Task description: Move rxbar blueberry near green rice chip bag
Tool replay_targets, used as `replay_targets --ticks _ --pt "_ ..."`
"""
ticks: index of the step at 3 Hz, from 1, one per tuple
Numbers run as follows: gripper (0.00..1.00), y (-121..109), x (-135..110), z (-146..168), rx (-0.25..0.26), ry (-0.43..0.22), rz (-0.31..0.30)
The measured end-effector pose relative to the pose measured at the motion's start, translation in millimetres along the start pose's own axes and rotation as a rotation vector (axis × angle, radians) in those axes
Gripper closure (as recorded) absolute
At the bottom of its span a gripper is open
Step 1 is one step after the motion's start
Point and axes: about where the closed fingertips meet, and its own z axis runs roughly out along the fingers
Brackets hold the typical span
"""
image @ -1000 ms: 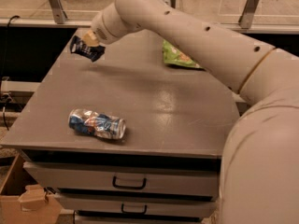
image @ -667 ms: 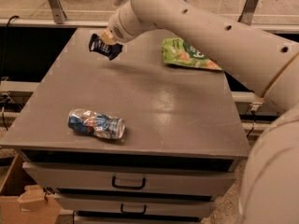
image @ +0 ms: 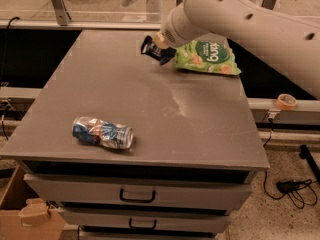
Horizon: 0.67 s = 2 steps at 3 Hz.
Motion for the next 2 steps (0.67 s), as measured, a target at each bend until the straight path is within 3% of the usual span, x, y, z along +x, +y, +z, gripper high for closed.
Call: replay_targets --ticks 2 --pt "1.0 -35.4 82.4 -64.5 0.154 0.171 0.098"
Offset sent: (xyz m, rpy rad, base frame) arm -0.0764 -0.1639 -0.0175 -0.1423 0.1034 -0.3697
